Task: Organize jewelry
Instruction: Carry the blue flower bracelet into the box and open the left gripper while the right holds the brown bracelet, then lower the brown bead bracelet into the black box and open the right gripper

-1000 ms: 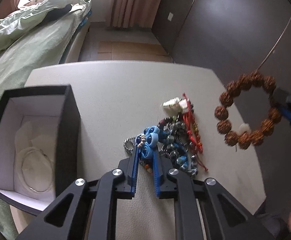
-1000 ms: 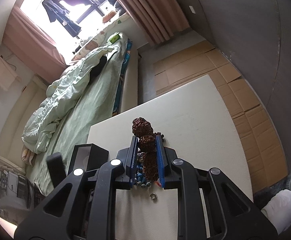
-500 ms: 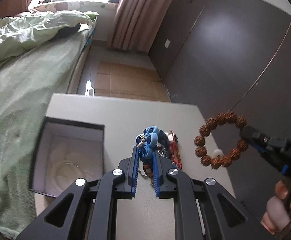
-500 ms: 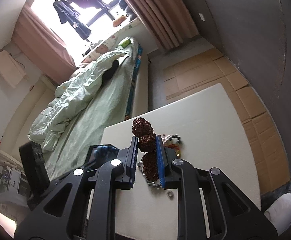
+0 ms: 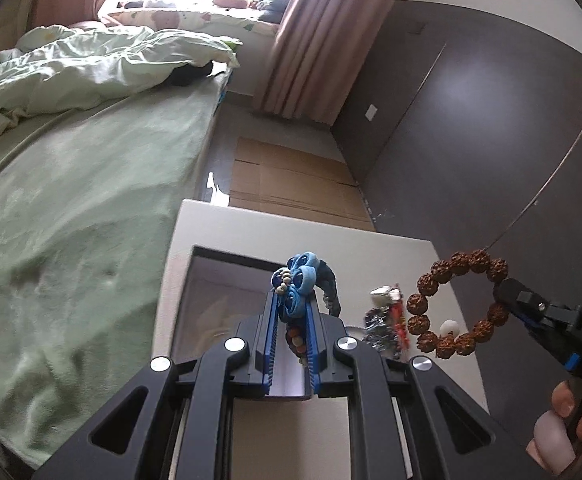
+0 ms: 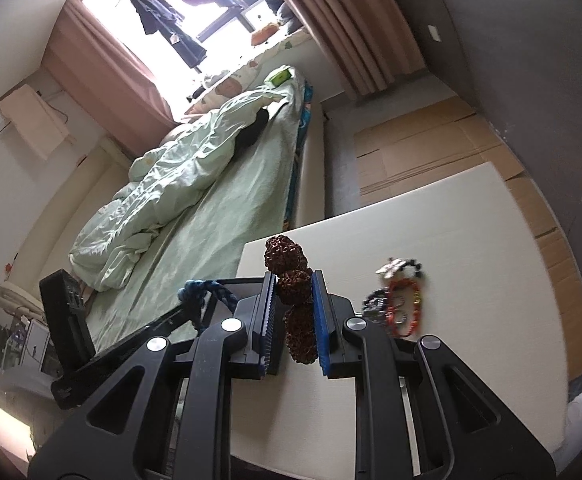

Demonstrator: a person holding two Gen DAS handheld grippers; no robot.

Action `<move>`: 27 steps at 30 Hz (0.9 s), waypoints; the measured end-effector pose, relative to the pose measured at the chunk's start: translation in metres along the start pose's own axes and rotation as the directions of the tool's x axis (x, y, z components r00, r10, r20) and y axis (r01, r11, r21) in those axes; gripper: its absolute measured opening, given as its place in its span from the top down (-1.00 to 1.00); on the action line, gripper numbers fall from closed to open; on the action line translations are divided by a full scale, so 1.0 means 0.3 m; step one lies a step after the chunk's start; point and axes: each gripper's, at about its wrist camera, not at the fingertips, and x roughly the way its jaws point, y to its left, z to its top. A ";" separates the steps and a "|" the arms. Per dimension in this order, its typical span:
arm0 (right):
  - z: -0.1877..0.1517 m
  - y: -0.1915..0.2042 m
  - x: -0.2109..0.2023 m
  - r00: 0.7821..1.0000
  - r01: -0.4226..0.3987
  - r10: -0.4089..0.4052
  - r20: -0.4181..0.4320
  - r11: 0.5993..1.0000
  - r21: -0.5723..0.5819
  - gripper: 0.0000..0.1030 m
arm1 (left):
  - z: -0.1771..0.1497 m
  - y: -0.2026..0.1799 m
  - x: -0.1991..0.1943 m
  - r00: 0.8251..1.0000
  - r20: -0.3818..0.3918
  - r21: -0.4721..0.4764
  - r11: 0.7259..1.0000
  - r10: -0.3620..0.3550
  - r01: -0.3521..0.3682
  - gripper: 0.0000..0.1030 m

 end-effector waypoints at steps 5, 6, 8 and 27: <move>-0.015 0.065 0.053 1.000 -0.021 0.020 -0.021 1.000 -0.022 0.64 | -0.019 0.039 0.001 0.999 -0.014 -0.006 0.999 0.036 -0.036 -0.20; -0.022 0.085 0.072 0.999 -0.026 0.025 -0.029 0.999 -0.029 0.64 | -0.019 0.045 -0.014 0.999 0.009 -0.015 0.999 0.051 -0.051 -0.33; -0.033 0.106 0.094 0.999 -0.033 0.031 -0.041 0.999 -0.036 0.64 | -0.011 0.063 -0.057 0.997 0.056 -0.030 0.998 0.050 -0.048 -0.39; -0.107 0.252 0.284 0.981 -0.157 0.158 -0.109 0.987 0.010 0.64 | 0.028 0.249 -0.169 0.987 0.108 -0.175 0.979 0.120 -0.100 -0.49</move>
